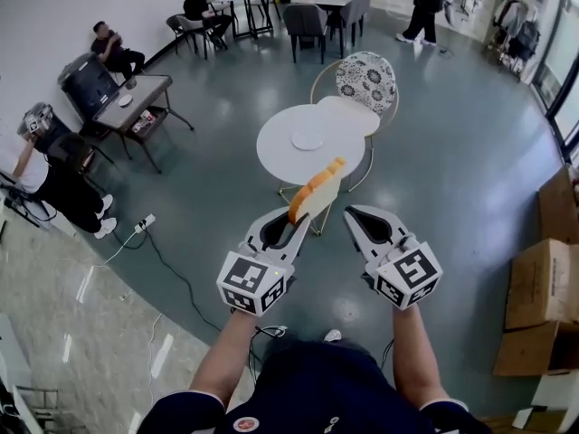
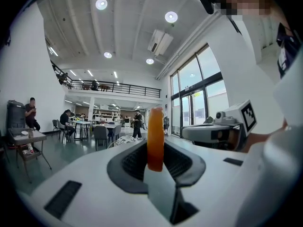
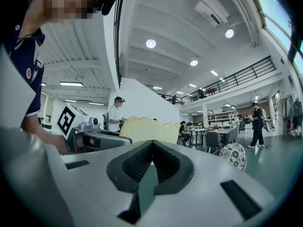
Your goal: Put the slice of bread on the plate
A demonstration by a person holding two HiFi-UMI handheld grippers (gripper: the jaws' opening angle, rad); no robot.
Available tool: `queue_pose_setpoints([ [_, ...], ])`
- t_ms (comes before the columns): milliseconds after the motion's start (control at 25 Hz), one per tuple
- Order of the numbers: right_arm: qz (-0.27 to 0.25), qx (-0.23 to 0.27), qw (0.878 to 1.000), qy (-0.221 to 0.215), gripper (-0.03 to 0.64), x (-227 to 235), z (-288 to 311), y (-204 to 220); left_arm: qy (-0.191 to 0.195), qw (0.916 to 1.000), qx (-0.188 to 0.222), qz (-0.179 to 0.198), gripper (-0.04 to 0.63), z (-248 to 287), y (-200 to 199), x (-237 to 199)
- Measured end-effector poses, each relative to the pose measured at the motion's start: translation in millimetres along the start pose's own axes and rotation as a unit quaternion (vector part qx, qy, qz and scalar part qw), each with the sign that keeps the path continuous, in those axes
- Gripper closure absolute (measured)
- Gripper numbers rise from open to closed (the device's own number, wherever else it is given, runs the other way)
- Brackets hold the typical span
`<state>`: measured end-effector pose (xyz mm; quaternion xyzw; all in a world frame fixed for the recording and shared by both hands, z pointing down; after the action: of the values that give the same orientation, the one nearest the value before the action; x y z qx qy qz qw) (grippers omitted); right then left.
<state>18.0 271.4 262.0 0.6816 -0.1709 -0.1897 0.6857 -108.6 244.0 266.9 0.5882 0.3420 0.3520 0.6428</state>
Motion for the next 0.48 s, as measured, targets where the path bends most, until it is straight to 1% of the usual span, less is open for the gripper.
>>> queue_pose_setpoints([
  [200, 0.0, 0.001, 1.0, -0.012, 0.612, 4, 0, 1, -0.008, 0.9999, -0.003, -0.008, 0.502, 7, 5, 1],
  [360, 0.005, 0.001, 1.0, -0.017, 0.612, 21, -1, 12, -0.013, 0.9998, -0.013, -0.007, 0.502, 24, 14, 2],
  [480, 0.009, 0.003, 1.0, -0.017, 0.612, 43, -1, 14, -0.016, 0.9997, -0.018, -0.005, 0.502, 44, 14, 2],
])
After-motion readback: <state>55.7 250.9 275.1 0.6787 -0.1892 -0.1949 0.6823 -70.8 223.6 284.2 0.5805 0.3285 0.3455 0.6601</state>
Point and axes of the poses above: the fingertips, and each gripper's own axes: z forward along the fingers, x to its right, y out of its underside, the point moved 4 cm from there along -z, backward along the fingers, and after that the axes turned 8 degrees about y, right-handed, at the moved point
